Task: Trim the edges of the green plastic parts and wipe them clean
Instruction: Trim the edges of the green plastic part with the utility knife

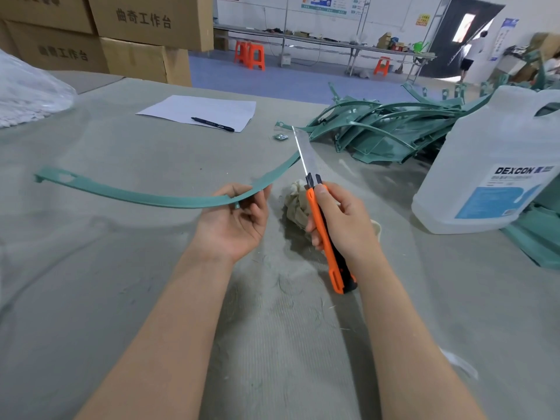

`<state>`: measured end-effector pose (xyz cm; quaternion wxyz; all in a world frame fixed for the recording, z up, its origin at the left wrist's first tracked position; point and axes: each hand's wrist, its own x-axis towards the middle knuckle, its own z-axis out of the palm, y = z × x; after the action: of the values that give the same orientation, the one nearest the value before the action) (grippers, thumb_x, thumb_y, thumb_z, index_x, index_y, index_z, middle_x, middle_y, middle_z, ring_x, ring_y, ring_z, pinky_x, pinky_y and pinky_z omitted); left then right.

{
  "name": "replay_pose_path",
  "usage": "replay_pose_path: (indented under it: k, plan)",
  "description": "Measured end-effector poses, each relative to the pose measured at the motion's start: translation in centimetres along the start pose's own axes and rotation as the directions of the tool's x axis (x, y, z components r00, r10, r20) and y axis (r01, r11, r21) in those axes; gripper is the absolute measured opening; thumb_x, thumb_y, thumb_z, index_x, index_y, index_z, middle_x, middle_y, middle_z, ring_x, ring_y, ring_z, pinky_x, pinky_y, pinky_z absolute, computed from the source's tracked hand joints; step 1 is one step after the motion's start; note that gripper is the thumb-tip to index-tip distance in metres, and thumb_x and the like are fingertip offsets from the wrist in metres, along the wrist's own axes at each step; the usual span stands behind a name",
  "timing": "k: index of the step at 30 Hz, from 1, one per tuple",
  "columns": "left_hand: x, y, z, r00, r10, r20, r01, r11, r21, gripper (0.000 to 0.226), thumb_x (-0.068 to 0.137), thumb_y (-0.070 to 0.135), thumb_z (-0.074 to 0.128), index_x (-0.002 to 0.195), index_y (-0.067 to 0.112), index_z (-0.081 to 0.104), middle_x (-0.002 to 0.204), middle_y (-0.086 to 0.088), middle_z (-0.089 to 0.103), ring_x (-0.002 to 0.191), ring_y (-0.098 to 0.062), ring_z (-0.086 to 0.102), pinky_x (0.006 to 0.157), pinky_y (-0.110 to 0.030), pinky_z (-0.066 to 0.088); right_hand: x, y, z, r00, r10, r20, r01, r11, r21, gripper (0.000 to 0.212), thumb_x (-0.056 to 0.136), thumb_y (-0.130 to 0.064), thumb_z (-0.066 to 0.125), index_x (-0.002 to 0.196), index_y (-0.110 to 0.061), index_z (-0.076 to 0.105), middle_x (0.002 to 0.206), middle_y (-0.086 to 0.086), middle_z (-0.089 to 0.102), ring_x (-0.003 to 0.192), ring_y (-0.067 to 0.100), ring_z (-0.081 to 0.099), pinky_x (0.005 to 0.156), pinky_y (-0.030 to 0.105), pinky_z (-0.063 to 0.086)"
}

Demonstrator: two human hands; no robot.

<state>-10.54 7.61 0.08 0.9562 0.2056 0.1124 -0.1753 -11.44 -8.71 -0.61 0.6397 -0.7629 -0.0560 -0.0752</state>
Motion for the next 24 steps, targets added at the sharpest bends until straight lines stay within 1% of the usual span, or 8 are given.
replay_pose_path:
  k: [2,4,7,12,18,20,24]
  plan:
    - [0.11,-0.01,-0.07,1.000,-0.006,0.016,0.006,1.000,-0.021,0.042,0.066,0.005,0.051,0.107,0.012,0.050,0.067,-0.009,0.068,0.043,-0.010,0.061,0.037,-0.013,0.043,0.00,-0.06,0.07,1.000,0.002,0.005,-0.003,1.000,0.025,0.024,0.103,-0.031,0.044,0.092,-0.020,0.062,0.054,0.003,0.059,0.039,0.014,0.050,0.039,0.023,0.043]
    - [0.19,-0.03,-0.12,0.999,-0.014,0.029,0.015,0.999,-0.031,0.048,0.065,0.006,0.051,0.112,0.013,0.046,0.066,-0.009,0.068,0.044,-0.009,0.061,0.037,-0.012,0.043,0.00,-0.15,0.11,1.000,0.004,0.003,-0.004,0.998,0.056,0.024,0.103,-0.031,0.044,0.090,-0.022,0.062,0.056,0.005,0.059,0.040,0.015,0.050,0.039,0.024,0.044]
    - [0.25,0.00,-0.19,0.999,-0.013,0.044,0.014,1.000,-0.027,0.049,0.065,0.005,0.051,0.113,0.013,0.045,0.066,-0.008,0.068,0.044,-0.009,0.061,0.037,-0.012,0.043,0.02,-0.22,0.01,1.000,0.004,-0.008,-0.003,0.994,0.107,0.024,0.103,-0.031,0.044,0.091,-0.022,0.062,0.057,0.007,0.059,0.039,0.016,0.049,0.038,0.023,0.043]
    - [0.26,-0.04,-0.16,0.999,-0.013,0.051,0.014,1.000,-0.026,0.048,0.065,0.005,0.051,0.112,0.013,0.045,0.066,-0.008,0.068,0.044,-0.009,0.061,0.037,-0.012,0.042,-0.04,-0.07,-0.06,1.000,-0.017,0.001,0.017,0.999,0.047,0.024,0.102,-0.033,0.044,0.090,-0.023,0.062,0.057,0.004,0.060,0.041,0.016,0.051,0.040,0.023,0.044]
    - [0.26,-0.04,-0.14,0.997,-0.032,0.068,0.036,0.997,-0.066,0.050,0.065,0.005,0.050,0.114,0.012,0.047,0.065,-0.008,0.067,0.044,-0.010,0.061,0.036,-0.012,0.041,-0.04,-0.05,0.18,1.000,-0.022,0.002,0.022,0.999,0.050,0.025,0.102,-0.033,0.045,0.087,-0.026,0.062,0.055,0.003,0.060,0.040,0.015,0.051,0.039,0.024,0.045]
    - [0.26,-0.15,-0.10,0.997,-0.026,0.071,0.032,0.996,-0.085,0.050,0.064,0.005,0.051,0.114,0.012,0.048,0.066,-0.009,0.067,0.044,-0.010,0.061,0.036,-0.011,0.041,-0.16,-0.18,0.27,0.999,-0.031,0.020,0.030,0.998,0.054,0.025,0.102,-0.033,0.045,0.087,-0.026,0.063,0.055,0.004,0.059,0.040,0.016,0.050,0.039,0.024,0.045]
    - [0.32,-0.13,-0.21,0.997,-0.012,0.070,0.021,0.991,-0.128,0.050,0.065,0.006,0.051,0.115,0.011,0.050,0.070,-0.010,0.069,0.045,-0.011,0.062,0.038,-0.010,0.042,-0.42,-0.47,0.74,0.993,-0.056,0.102,0.053,0.998,0.029,0.020,0.102,-0.033,0.047,0.092,-0.026,0.063,0.057,0.007,0.059,0.040,0.017,0.050,0.040,0.026,0.045]
